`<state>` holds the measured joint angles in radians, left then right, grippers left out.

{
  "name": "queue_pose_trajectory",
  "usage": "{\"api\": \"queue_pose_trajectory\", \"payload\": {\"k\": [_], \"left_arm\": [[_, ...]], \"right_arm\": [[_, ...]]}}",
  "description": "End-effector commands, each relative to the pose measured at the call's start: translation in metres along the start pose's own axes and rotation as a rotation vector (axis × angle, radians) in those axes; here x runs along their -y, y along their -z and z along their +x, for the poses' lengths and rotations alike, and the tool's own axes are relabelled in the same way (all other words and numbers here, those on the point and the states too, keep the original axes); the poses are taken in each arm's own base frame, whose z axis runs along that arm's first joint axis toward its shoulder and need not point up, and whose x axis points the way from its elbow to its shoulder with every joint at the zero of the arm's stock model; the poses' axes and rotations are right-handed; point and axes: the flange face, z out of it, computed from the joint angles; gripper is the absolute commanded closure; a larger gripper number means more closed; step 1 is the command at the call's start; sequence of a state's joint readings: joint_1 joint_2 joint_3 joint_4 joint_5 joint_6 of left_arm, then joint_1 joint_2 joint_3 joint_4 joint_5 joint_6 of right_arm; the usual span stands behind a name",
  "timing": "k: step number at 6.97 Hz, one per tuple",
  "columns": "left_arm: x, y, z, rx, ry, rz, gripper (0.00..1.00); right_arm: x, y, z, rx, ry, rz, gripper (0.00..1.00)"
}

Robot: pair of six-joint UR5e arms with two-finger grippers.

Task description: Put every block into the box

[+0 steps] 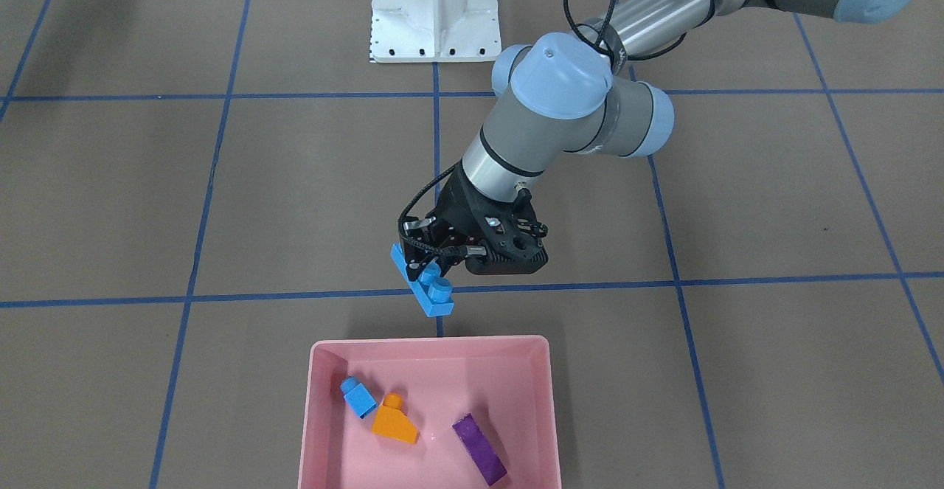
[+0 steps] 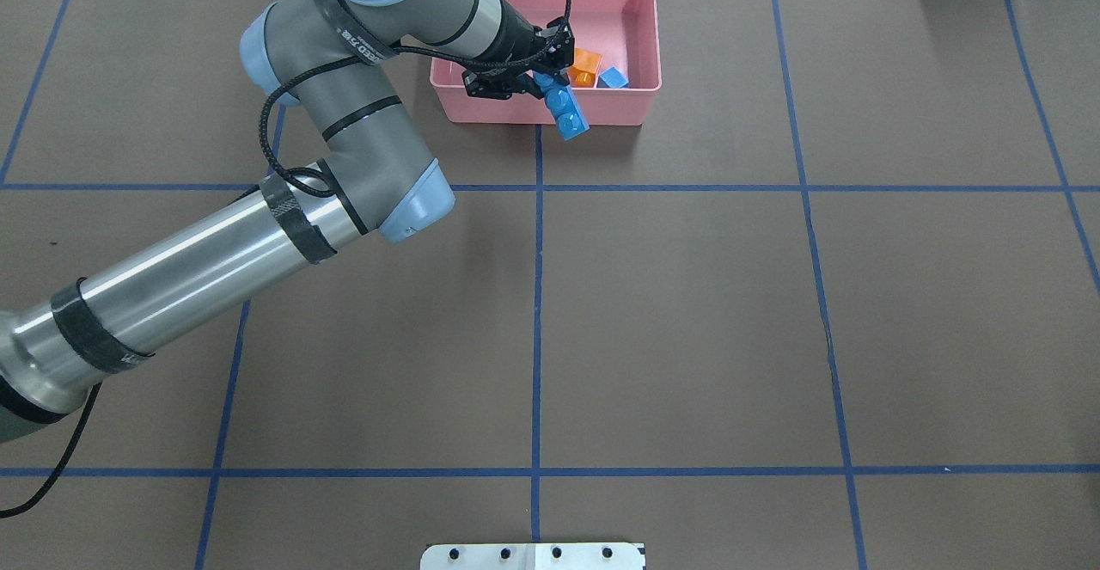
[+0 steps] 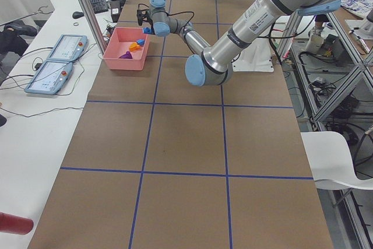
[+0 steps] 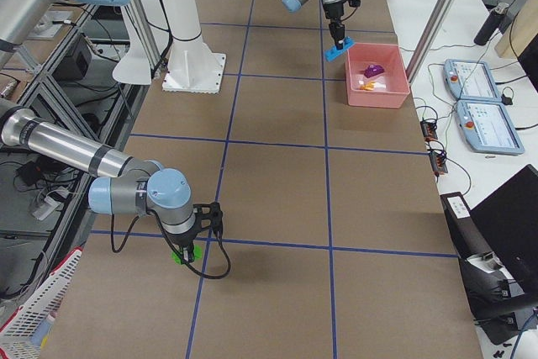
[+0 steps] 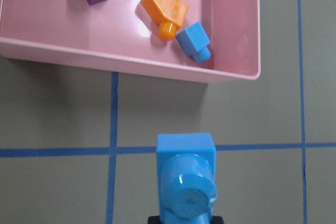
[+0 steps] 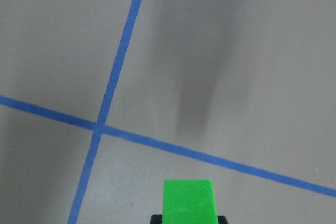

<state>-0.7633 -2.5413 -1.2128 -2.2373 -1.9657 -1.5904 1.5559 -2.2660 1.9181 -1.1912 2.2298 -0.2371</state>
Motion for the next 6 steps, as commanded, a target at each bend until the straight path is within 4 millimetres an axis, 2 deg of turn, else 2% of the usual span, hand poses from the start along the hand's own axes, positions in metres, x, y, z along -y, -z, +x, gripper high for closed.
{"api": "queue_pose_trajectory", "payload": {"k": [1, 2, 3, 4, 5, 6], "left_arm": [[0.017, -0.001, 0.007, -0.082, 0.225, 0.125, 1.00], [0.032, -0.019, 0.005, -0.080, 0.345, 0.217, 1.00], [0.045, -0.047, -0.003, -0.107, 0.449, 0.283, 1.00], [0.055, -0.062, -0.018, -0.096, 0.482, 0.306, 1.00], [0.057, -0.066, -0.022, -0.085, 0.485, 0.312, 1.00], [0.060, -0.074, -0.027, -0.064, 0.492, 0.316, 0.93]], "right_arm": [[0.028, 0.040, 0.004, -0.039, -0.009, 0.130, 1.00], [0.047, 0.051, 0.006, -0.050, 0.005, 0.168, 1.00], [0.069, 0.064, 0.008, -0.055, 0.020, 0.210, 1.00], [0.098, 0.081, 0.013, -0.052, 0.007, 0.230, 1.00], [0.130, 0.109, 0.014, -0.037, -0.018, 0.239, 1.00], [0.156, 0.133, 0.009, -0.032, -0.028, 0.237, 1.00]]}}
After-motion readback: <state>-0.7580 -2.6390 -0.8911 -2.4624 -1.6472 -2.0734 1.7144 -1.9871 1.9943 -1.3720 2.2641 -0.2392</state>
